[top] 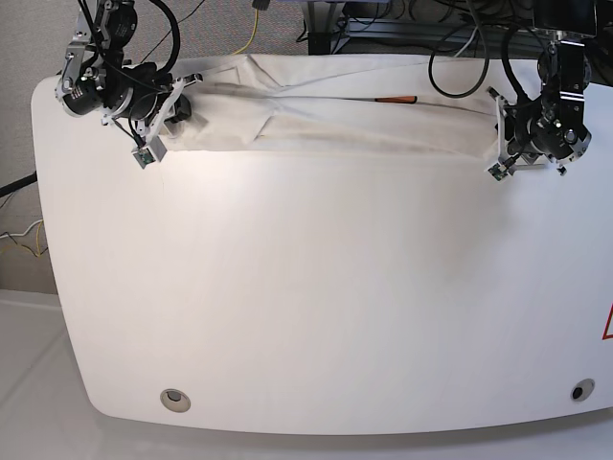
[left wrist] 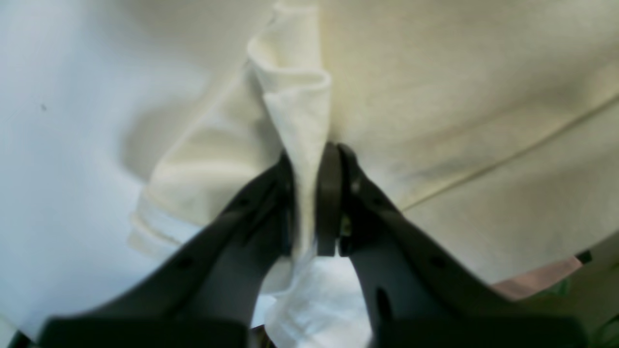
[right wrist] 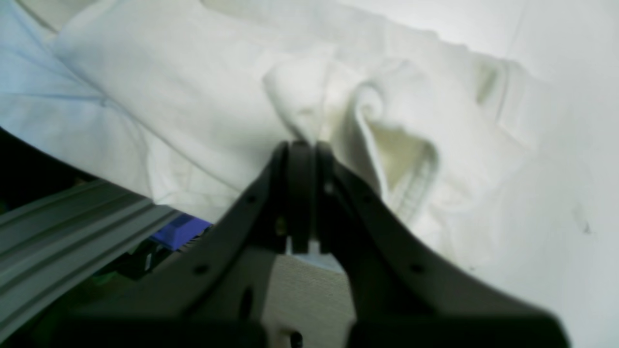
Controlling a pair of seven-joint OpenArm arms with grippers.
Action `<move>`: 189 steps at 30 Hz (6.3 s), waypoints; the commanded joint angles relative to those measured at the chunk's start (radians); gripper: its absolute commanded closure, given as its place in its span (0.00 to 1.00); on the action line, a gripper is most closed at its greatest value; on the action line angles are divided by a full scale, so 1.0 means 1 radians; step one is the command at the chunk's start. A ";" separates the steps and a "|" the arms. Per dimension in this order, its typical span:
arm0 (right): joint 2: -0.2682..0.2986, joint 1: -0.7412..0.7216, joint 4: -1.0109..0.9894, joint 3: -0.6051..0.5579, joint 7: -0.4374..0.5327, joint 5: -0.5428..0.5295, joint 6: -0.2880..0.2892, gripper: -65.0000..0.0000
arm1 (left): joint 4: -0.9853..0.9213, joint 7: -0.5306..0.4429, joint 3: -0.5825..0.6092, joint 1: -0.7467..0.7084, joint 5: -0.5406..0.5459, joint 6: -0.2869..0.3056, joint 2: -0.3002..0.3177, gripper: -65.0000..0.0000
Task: Fold the T-shirt properly
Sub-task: 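Open the left gripper and move it back from the folded edge, then grasp the band ends with both grippers and pull them apart, then hold the band ends and lower them, smoothing the folded band flat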
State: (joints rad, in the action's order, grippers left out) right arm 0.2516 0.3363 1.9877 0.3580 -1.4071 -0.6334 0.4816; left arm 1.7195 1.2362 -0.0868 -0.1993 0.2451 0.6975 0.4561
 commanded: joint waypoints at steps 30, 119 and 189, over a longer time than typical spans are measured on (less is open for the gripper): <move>0.004 -0.006 0.012 0.008 0.011 -0.007 -0.002 0.57 | 0.017 -0.037 -0.009 0.062 -0.214 0.001 -0.062 0.10; 0.005 0.047 0.026 0.083 0.011 -0.142 -0.001 0.28 | 0.153 0.001 -0.070 -0.116 -0.215 0.001 -0.190 0.06; -0.070 -0.345 -0.457 -0.241 0.202 0.185 -0.002 0.96 | -0.390 -0.166 -0.009 0.157 -0.215 0.001 -0.214 0.88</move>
State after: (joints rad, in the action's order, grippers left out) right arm 0.1795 -0.0051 1.5665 0.1375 -1.2003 -0.4679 0.4789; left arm 1.4021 0.9146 -0.1287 0.0181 0.0639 0.6624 0.2722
